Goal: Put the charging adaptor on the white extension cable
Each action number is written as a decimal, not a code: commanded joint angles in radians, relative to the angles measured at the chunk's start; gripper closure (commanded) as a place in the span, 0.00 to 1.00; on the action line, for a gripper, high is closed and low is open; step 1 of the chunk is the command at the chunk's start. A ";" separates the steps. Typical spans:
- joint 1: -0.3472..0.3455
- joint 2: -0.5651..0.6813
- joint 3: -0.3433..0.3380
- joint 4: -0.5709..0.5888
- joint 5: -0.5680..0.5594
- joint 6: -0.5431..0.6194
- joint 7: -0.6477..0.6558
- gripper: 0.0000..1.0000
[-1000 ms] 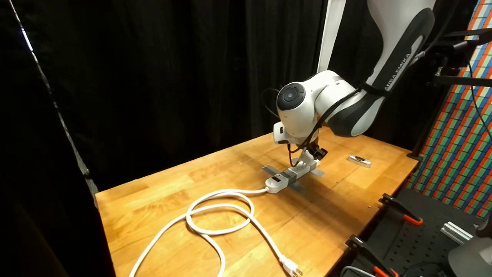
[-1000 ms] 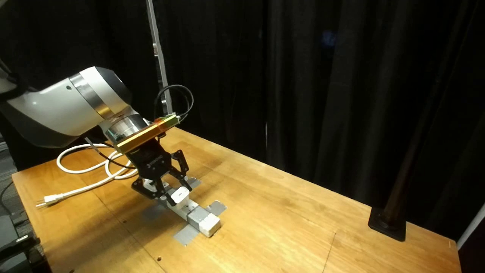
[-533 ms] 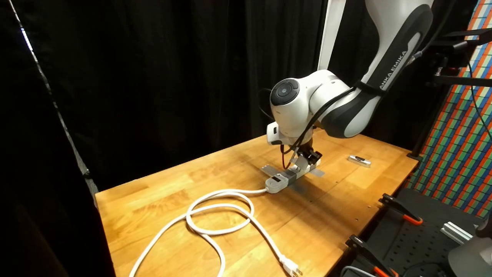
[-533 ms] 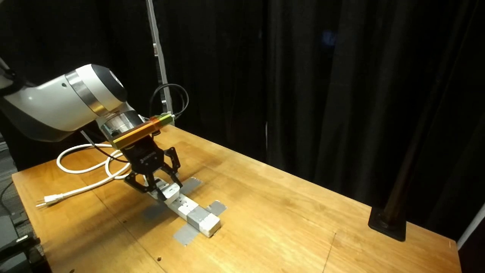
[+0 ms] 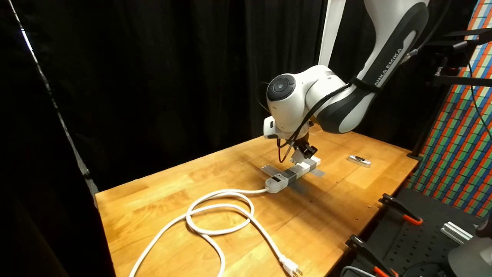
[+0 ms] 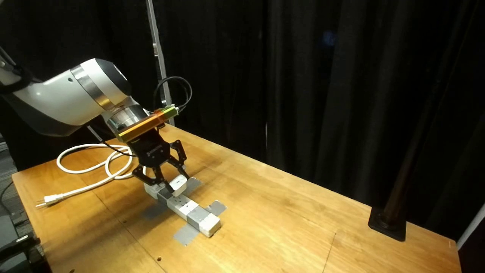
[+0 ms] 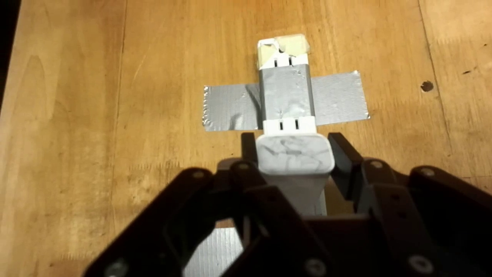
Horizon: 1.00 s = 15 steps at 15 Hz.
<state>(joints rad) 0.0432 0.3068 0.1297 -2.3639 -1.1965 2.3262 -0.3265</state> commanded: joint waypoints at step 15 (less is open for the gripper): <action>0.014 -0.006 -0.004 -0.001 0.012 -0.072 0.008 0.77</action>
<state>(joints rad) 0.0461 0.3127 0.1299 -2.3644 -1.1932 2.2612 -0.3252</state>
